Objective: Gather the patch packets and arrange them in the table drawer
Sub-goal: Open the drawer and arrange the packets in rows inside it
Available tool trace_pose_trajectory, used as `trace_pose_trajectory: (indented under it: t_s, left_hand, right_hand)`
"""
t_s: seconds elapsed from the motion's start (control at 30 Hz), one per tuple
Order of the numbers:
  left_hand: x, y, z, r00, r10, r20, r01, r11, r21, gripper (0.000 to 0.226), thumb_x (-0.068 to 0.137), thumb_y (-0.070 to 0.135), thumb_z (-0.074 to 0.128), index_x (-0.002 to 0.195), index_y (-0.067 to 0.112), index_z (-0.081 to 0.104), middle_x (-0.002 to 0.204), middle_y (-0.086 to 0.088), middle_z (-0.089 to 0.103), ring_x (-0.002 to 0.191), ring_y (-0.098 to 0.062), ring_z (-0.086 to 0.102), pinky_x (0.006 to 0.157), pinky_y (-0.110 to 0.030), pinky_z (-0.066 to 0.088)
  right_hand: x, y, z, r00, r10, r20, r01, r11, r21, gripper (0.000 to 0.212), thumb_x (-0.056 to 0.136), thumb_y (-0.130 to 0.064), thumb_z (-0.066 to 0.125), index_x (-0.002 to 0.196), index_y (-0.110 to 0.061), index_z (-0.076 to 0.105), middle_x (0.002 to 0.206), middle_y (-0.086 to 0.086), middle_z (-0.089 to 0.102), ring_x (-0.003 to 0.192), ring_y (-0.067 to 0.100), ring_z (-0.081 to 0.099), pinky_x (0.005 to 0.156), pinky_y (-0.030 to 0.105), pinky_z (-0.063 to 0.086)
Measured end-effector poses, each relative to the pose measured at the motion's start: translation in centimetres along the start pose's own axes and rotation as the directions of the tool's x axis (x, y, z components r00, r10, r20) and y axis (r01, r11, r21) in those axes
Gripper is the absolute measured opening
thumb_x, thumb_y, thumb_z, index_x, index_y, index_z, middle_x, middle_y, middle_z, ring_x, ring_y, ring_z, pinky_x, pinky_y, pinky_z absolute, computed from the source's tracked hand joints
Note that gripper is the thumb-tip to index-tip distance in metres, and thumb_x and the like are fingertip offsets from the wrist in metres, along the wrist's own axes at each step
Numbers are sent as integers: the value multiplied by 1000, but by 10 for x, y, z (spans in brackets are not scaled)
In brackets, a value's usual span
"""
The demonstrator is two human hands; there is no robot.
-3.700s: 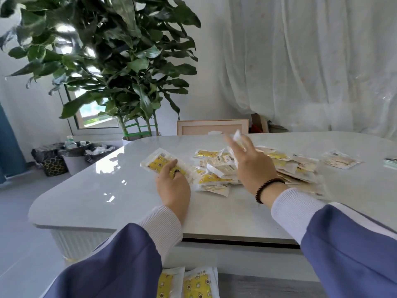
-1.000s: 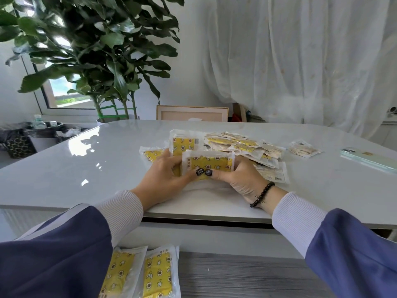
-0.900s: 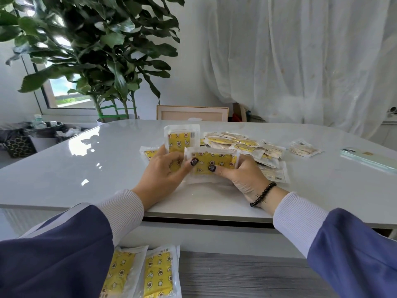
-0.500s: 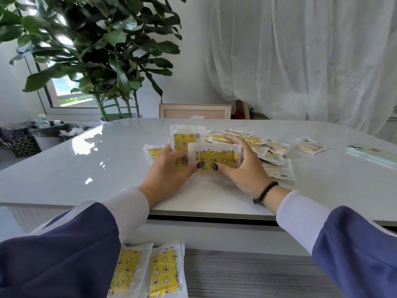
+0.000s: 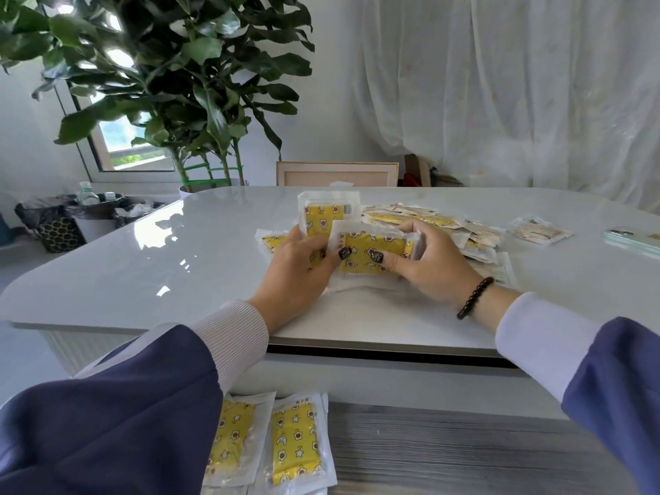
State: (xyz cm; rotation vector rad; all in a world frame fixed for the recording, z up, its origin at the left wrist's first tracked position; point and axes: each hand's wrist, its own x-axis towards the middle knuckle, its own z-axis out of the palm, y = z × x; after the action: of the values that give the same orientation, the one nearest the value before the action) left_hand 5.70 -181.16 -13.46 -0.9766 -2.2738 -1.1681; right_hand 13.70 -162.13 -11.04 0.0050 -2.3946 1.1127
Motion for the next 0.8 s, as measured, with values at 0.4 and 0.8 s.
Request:
trace_pose_trajectory:
  t_s: [0.4, 0.8]
  left_hand:
    - [1, -2, 3, 993, 78, 87, -82, 996, 44, 24, 92, 20, 60, 75, 4, 61, 88, -5, 51, 82, -25, 51, 78, -39, 50]
    - [10, 0, 0, 985, -160, -64, 151, 980, -126, 22, 92, 33, 60, 75, 22, 68, 70, 4, 54, 67, -5, 45, 62, -21, 33]
  right_hand:
    - [26, -22, -17, 880, -75, 468, 380, 702, -603, 19, 96, -35, 45, 104, -18, 49, 104, 3, 59, 95, 25, 55, 86, 42, 47]
    - [-78, -47, -42, 880, -76, 469, 30, 994, 105, 27, 86, -38, 51, 104, -21, 61, 102, -5, 71, 95, 12, 68, 82, 35, 56]
